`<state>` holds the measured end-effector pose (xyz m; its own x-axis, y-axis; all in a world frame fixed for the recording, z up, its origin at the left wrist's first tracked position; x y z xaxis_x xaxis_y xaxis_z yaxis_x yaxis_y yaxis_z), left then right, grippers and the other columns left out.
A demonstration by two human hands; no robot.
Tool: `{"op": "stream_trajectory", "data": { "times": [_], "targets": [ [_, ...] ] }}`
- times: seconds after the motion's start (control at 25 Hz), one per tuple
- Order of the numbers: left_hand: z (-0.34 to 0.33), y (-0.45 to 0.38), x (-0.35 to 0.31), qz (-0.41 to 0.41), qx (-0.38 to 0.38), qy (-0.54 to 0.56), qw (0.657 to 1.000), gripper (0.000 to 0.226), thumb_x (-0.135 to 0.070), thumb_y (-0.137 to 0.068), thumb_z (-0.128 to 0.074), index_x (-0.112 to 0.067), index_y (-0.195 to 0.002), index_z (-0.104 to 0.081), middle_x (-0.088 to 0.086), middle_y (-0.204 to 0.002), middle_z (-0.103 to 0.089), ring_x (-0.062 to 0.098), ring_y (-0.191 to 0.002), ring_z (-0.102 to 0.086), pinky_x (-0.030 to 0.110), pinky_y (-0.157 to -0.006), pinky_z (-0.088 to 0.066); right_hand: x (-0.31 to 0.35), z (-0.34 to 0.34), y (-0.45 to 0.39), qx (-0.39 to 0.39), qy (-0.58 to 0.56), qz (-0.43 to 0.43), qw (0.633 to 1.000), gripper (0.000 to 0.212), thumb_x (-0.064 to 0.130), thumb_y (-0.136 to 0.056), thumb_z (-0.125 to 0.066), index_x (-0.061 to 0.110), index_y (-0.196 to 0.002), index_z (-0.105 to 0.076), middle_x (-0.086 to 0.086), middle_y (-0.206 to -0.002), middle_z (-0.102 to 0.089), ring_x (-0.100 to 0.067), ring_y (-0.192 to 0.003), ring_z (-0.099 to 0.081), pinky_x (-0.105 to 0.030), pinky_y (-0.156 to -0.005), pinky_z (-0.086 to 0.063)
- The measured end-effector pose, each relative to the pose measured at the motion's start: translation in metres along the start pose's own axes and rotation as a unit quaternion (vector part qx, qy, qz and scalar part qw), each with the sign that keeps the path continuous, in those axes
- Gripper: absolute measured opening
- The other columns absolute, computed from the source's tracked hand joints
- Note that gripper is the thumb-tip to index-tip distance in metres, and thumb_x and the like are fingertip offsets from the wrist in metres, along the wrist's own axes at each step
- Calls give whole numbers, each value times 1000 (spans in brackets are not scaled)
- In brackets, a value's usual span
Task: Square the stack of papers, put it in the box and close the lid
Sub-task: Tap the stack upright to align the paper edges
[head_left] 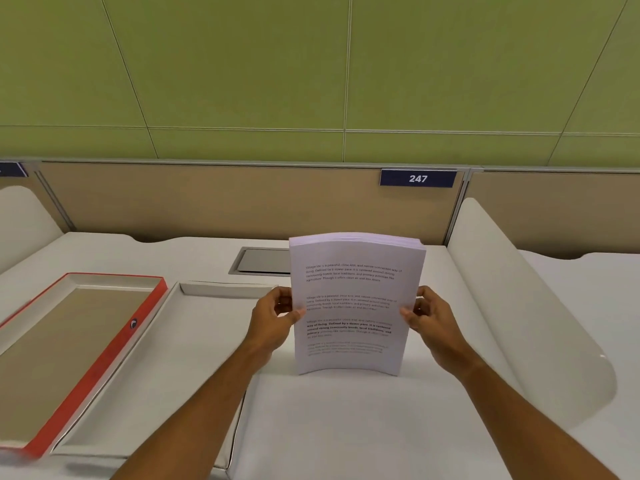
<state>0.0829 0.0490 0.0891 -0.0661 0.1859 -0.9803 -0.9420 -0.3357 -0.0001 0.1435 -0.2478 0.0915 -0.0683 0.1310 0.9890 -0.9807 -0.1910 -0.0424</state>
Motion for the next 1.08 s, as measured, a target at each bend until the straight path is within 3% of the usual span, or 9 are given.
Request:
{"op": "stream_trajectory", "data": {
  "times": [0.12,0.24,0.36,0.4,0.48,0.56,0.72,0.96,1.08],
  "targets": [
    [-3,-2,-17,-11,12,13,1000,24,-5,-83,-70,-17,-100,-59,7,-104,-71,27,-98,-67,40,-83,-58,19,-4,0,12,-25,9,1000,23,7,-87,-62,13,-109,-61,-4,-100,-76,-28,-96,-71,-38,-79,-61],
    [-8,-4,-60,-62,21,107,992,35,-18,-71,-69,-14,-105,-60,6,-98,-71,17,-84,-70,25,-63,-56,59,-16,-2,17,-83,71,994,37,15,-75,-57,14,-111,-66,0,-97,-75,-15,-84,-71,-24,-65,-57],
    [-9,-11,-94,-87,-24,167,982,21,-33,-72,-68,-20,-87,-63,1,-82,-66,13,-69,-64,24,-56,-50,93,-15,-10,-59,-115,105,986,26,31,-82,-55,8,-83,-67,-6,-76,-66,-17,-65,-60,-26,-57,-46],
    [-9,-14,-98,-75,-46,170,981,18,-40,-73,-66,-23,-79,-62,0,-79,-63,15,-69,-59,27,-59,-47,100,-12,-14,-91,-105,104,985,36,39,-83,-53,5,-74,-63,-9,-71,-62,-18,-61,-55,-29,-56,-40],
    [-9,-20,-98,-39,-89,170,981,32,-50,-74,-62,-19,-71,-57,3,-76,-56,19,-70,-50,32,-64,-39,103,-10,-22,-137,-93,81,983,55,47,-83,-49,-4,-76,-66,-18,-72,-64,-23,-61,-56,-31,-59,-39],
    [-12,-22,-95,-5,-116,174,978,39,-53,-76,-60,-15,-70,-53,6,-72,-52,22,-68,-46,36,-64,-37,101,-7,-24,-183,-90,55,977,50,44,-79,-50,-3,-69,-60,-14,-66,-59,-27,-62,-52,-32,-61,-37],
    [-11,-22,-95,15,-164,141,976,29,-38,-80,-61,-20,-60,-49,-1,-64,-51,22,-64,-47,32,-58,-40,96,-7,-26,-235,-64,16,970,24,35,-73,-51,13,-65,-53,-2,-60,-47,-25,-65,-47,-36,-63,-34],
    [-13,-18,-97,0,-168,124,978,26,-35,-81,-59,-22,-60,-50,-1,-64,-52,20,-63,-50,30,-55,-41,96,-9,-22,-237,-52,32,970,28,37,-77,-49,17,-59,-52,2,-57,-52,-20,-60,-50,-32,-59,-37],
    [-10,-18,-95,6,-148,153,977,36,-49,-79,-56,-17,-63,-51,1,-67,-53,24,-67,-50,34,-61,-39,93,-5,-22,-223,-71,43,971,43,51,-82,-47,19,-58,-61,3,-59,-63,-19,-58,-56,-29,-57,-42]
  ]
}}
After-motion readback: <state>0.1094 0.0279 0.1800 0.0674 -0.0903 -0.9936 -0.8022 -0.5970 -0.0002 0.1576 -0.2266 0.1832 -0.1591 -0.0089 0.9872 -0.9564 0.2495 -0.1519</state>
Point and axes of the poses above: each hand's wrist, its own y-axis away from the middle knuckle, its own z-axis out of the back of the hand, x = y × z, the point moved 7 cm from there along -y, towards the middle knuckle
